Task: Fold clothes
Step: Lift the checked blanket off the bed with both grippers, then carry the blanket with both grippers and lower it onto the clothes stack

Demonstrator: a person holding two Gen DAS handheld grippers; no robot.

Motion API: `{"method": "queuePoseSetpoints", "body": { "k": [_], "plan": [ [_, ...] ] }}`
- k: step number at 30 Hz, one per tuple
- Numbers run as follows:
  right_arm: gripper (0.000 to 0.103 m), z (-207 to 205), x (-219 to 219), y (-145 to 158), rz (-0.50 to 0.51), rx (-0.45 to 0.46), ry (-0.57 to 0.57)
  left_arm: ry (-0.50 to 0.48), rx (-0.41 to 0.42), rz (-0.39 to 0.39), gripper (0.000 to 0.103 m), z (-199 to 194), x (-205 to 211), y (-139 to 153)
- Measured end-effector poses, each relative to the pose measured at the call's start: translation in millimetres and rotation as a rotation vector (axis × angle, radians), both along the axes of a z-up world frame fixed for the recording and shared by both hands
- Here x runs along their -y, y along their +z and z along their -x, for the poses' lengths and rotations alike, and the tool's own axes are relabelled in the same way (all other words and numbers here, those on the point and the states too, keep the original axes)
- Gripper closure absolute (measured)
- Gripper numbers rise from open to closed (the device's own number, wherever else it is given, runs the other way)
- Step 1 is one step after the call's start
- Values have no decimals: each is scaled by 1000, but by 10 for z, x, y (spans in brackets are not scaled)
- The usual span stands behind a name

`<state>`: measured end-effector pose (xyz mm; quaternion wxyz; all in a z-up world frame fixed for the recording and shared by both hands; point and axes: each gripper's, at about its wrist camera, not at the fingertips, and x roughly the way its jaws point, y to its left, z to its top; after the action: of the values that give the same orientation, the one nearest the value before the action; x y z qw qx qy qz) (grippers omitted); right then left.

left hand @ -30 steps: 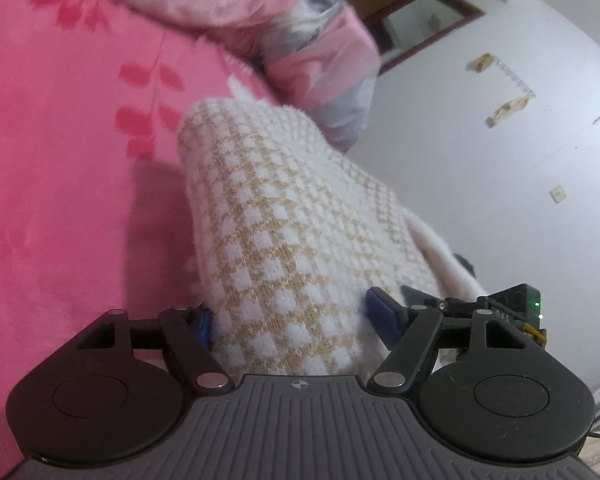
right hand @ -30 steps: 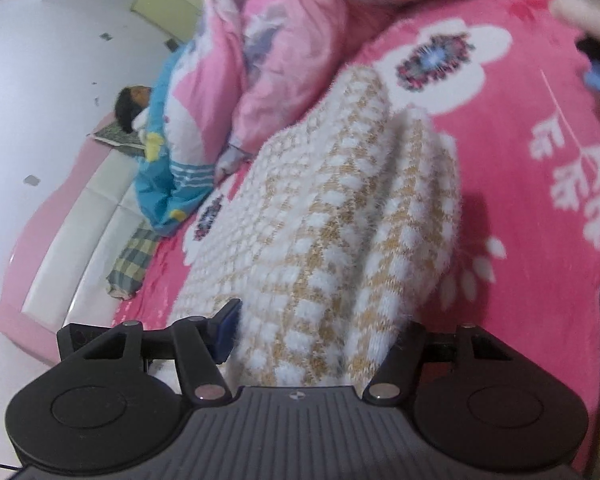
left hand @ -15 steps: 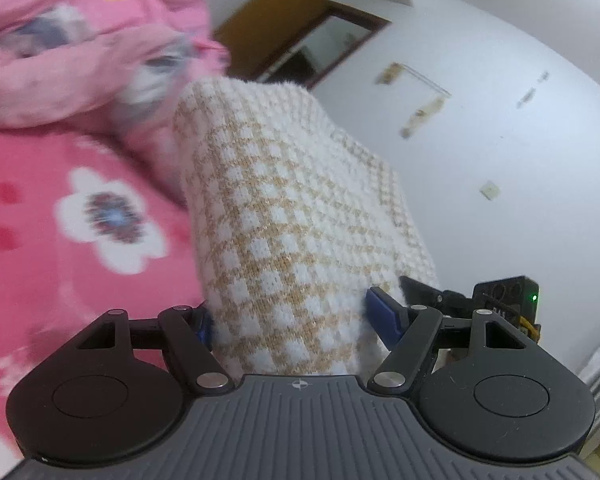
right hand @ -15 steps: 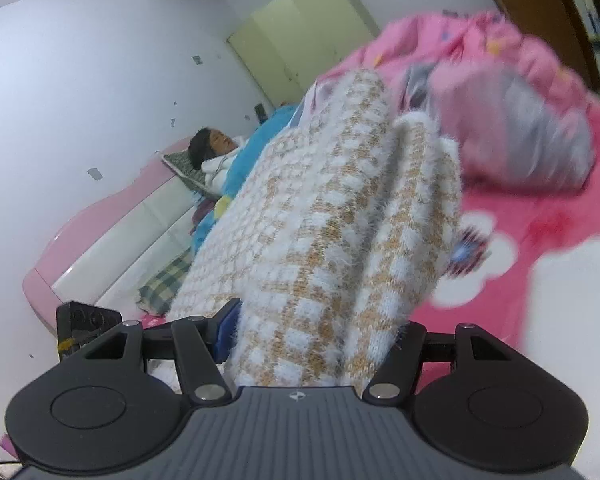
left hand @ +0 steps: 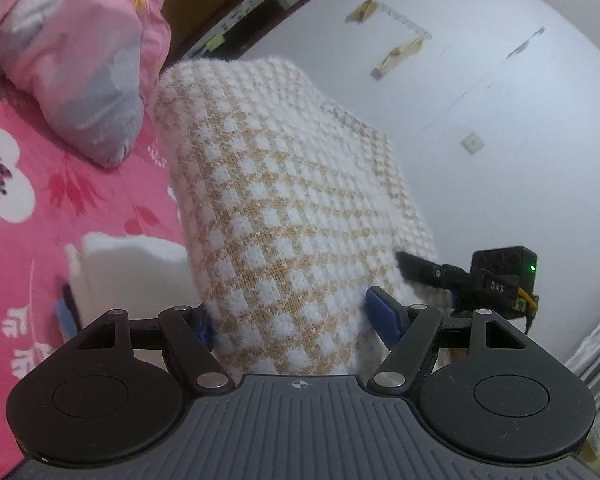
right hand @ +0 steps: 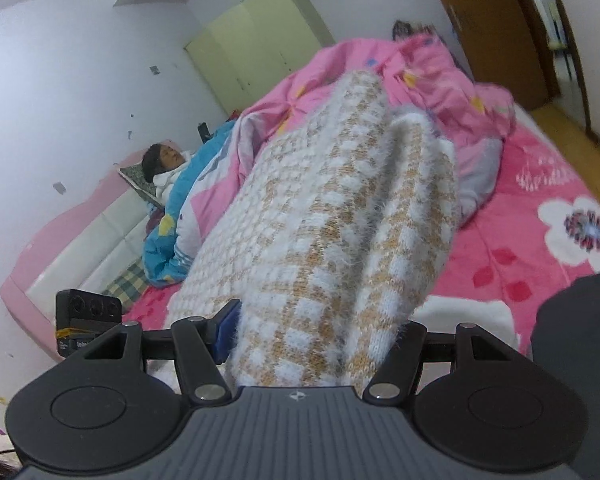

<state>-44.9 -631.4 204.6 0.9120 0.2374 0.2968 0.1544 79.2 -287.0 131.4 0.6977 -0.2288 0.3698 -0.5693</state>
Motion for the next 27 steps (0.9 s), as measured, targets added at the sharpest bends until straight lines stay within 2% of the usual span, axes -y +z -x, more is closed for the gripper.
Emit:
{"method": "queuePoseSetpoints", "body": {
  "k": [4, 6, 8, 10, 12, 16, 21, 25, 27],
  "plan": [
    [37, -228, 316, -421, -83, -71, 45, -3, -23, -65, 31, 8, 110, -206],
    [36, -341, 457, -678, -122, -110, 67, 2, -52, -116, 31, -5, 196, -415],
    [32, -418, 554, -1057, -160, -151, 76, 7, -86, -159, 31, -16, 262, -683],
    [27, -467, 701, -1414, -255, -173, 75, 20, -107, -154, 31, -45, 250, -823],
    [27, -504, 828, -1701, -332, -182, 76, 12, -92, -146, 31, -54, 238, -807],
    [23, -488, 824, -1554, -242, -156, 102, -4, -84, -147, 30, -76, 173, -791],
    [20, -235, 963, -1444, -178, -140, 21, -7, -84, -114, 29, -89, -74, -808],
    [19, 165, 1079, -1300, -117, -87, -109, 17, 4, -92, 28, 1, -317, -682],
    [22, 398, 1028, -1153, -28, -43, -206, 38, 64, -79, 28, 40, -404, -587]
  ]
}}
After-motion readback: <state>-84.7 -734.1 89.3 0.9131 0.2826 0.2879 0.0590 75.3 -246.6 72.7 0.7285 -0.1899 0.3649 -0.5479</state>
